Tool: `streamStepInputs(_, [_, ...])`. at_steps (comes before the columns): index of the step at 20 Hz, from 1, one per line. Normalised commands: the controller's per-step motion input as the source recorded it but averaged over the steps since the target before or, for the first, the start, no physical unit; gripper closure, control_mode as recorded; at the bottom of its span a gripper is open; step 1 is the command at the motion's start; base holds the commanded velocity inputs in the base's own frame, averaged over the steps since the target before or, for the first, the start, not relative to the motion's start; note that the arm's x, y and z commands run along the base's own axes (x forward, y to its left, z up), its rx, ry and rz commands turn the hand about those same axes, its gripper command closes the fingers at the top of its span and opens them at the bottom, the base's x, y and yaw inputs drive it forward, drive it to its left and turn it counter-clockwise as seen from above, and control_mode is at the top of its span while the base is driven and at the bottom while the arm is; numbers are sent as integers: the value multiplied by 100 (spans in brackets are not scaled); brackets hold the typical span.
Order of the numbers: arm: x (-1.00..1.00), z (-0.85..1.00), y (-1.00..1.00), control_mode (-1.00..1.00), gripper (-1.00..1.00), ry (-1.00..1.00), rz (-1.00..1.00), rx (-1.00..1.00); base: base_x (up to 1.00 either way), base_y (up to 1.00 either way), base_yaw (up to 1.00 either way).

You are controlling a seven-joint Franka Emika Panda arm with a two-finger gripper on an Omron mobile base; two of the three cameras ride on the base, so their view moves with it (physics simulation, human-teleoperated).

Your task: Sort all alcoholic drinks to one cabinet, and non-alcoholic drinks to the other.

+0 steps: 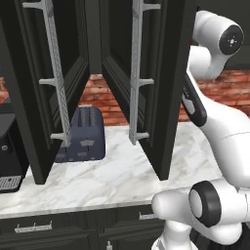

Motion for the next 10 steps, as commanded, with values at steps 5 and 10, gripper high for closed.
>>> streamStepInputs(5, [70,7,0,-100,100,3,0,-2,0,0,0])
streamStepInputs(10, [67,0,0,-100,100,5,0,-2,0,0,0])
